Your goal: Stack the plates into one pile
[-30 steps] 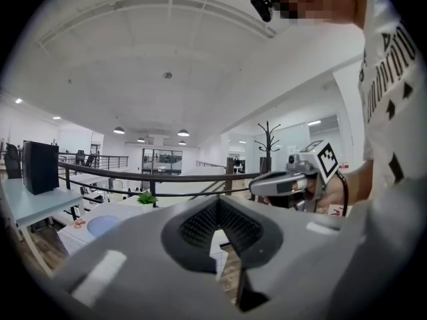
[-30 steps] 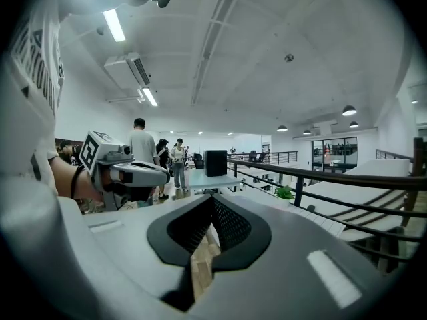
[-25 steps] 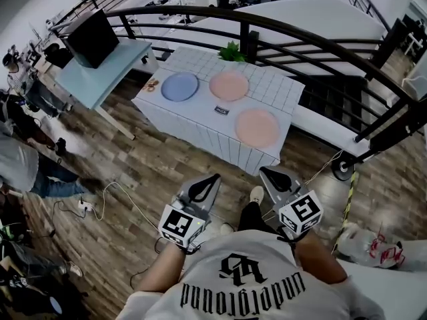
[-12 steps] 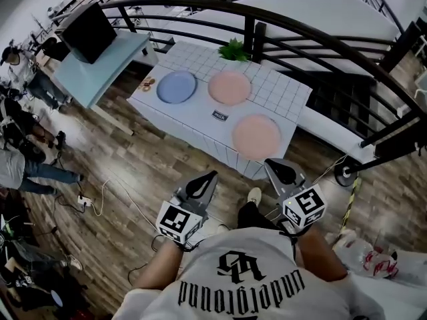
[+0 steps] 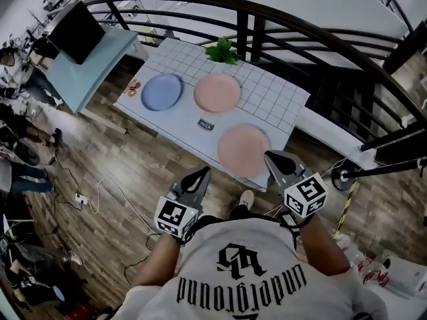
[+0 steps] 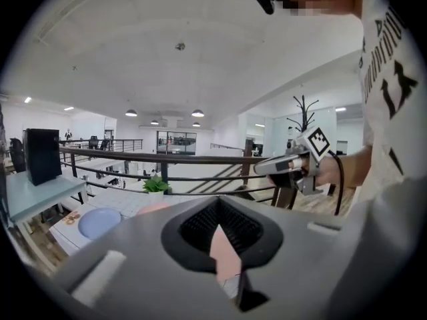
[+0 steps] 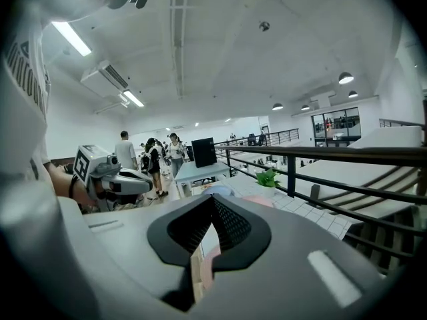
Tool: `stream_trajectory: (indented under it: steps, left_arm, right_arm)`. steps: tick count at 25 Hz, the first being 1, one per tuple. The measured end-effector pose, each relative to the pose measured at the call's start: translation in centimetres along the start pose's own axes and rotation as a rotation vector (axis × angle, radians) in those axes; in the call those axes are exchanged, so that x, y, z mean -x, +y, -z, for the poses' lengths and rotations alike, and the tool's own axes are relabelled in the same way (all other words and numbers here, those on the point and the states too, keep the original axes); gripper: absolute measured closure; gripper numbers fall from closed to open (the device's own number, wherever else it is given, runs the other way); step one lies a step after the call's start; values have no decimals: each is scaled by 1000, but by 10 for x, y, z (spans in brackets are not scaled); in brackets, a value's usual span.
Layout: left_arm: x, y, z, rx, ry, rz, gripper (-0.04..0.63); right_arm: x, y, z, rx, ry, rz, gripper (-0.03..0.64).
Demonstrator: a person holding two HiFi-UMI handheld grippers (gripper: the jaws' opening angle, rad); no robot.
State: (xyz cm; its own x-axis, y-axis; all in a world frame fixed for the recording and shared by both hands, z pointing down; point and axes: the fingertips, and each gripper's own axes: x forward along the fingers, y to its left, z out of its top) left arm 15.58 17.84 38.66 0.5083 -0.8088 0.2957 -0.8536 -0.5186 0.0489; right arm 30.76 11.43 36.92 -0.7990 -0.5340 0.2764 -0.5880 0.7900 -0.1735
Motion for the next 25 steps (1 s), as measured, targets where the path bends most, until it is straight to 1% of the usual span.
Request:
stream_trajectory:
  steps: [3, 9, 12, 15, 19, 22, 25]
  left_arm:
    - [-19, 6, 9, 20, 26, -21, 546]
    - [-56, 27, 20, 48, 61, -19, 546]
    - [-72, 37, 27, 65, 73, -6, 546]
    - [-89, 47, 41, 100, 100, 11, 546]
    - [-106, 60, 55, 131, 135, 27, 546]
    - [-118, 70, 67, 150, 160, 35, 546]
    - [-130, 76, 87, 159, 208, 52, 546]
  right_arm:
    - [-5, -29, 6, -14, 28, 0, 615]
    - [-23, -71, 42, -73, 130, 23, 615]
    - [-33, -84, 62, -93, 185, 29, 615]
    - [-42, -100, 82, -119, 224, 46, 614]
    - [-54, -124, 113, -187, 289, 77, 612]
    - [-65, -138, 137, -220, 344, 92, 583]
    - [-73, -150, 163, -271, 399, 106, 559]
